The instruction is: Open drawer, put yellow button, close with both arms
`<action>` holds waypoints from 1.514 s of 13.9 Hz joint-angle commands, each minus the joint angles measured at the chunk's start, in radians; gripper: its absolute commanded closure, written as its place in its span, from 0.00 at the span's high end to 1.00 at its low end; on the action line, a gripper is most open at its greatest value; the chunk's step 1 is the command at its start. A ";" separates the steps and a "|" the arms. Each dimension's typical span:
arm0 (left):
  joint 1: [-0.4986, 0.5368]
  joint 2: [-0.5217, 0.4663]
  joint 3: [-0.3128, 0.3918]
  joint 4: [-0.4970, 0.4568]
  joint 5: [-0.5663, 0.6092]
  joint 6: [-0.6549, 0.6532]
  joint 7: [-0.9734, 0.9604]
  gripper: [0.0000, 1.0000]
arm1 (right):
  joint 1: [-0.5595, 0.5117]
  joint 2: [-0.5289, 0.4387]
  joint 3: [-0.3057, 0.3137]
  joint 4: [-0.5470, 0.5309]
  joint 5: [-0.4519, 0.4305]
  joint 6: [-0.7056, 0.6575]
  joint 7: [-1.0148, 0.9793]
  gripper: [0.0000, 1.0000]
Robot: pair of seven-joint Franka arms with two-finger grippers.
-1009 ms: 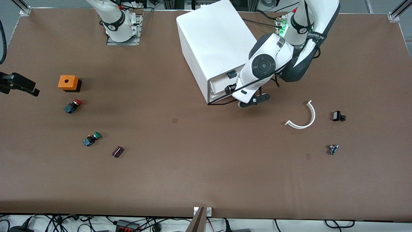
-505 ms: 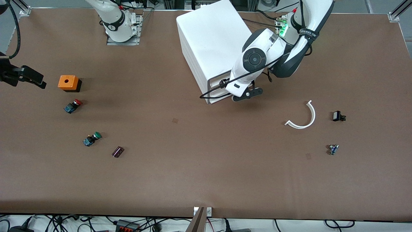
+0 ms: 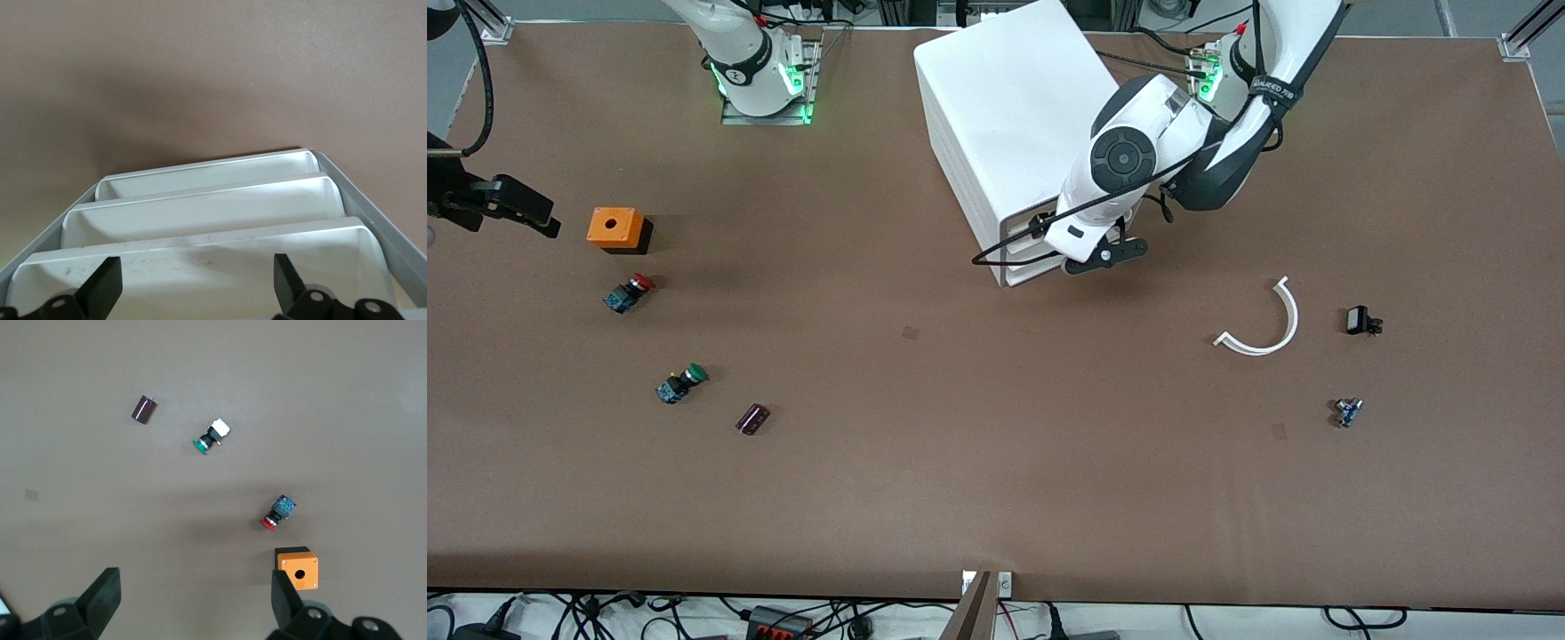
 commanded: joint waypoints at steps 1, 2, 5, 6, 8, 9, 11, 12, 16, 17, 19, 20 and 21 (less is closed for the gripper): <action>0.016 -0.035 -0.016 -0.017 0.011 0.006 0.002 1.00 | -0.008 -0.032 0.005 -0.019 -0.013 -0.012 -0.018 1.00; 0.025 -0.047 -0.011 0.003 0.023 -0.008 0.022 1.00 | -0.010 -0.033 0.003 -0.019 -0.010 -0.015 -0.024 1.00; 0.083 -0.048 -0.003 0.104 0.134 -0.100 0.087 1.00 | -0.010 -0.042 0.005 -0.025 -0.007 -0.032 -0.043 1.00; 0.108 -0.044 -0.006 0.133 0.188 -0.132 0.136 1.00 | -0.011 -0.050 0.003 -0.033 -0.001 -0.024 -0.041 1.00; 0.163 -0.044 0.001 0.190 0.222 -0.180 0.260 1.00 | -0.011 -0.087 -0.006 -0.082 0.000 0.012 -0.041 1.00; 0.205 -0.043 0.000 0.220 0.226 -0.196 0.327 1.00 | -0.011 -0.102 -0.006 -0.114 0.000 0.041 -0.040 1.00; 0.277 -0.043 0.001 0.286 0.226 -0.259 0.473 1.00 | -0.010 -0.105 -0.006 -0.122 -0.001 0.057 -0.040 1.00; 0.307 -0.044 0.003 0.316 0.226 -0.297 0.510 1.00 | -0.010 -0.105 -0.006 -0.119 -0.001 0.054 -0.035 1.00; 0.433 -0.055 0.000 0.421 0.226 -0.437 0.752 1.00 | -0.007 -0.099 -0.004 -0.114 -0.003 0.054 -0.034 1.00; 0.441 -0.070 0.006 0.437 0.222 -0.465 0.809 1.00 | -0.007 -0.099 -0.004 -0.114 -0.003 0.052 -0.034 1.00; 0.435 -0.122 0.091 0.437 0.203 -0.500 0.910 1.00 | -0.007 -0.090 -0.004 -0.114 -0.001 0.046 -0.029 1.00; 0.434 -0.133 0.128 0.431 0.183 -0.508 0.970 1.00 | -0.007 -0.085 -0.004 -0.116 0.000 0.039 -0.029 1.00; 0.418 -0.155 0.185 0.423 0.175 -0.506 1.031 1.00 | -0.007 -0.084 -0.004 -0.117 0.000 0.022 -0.033 1.00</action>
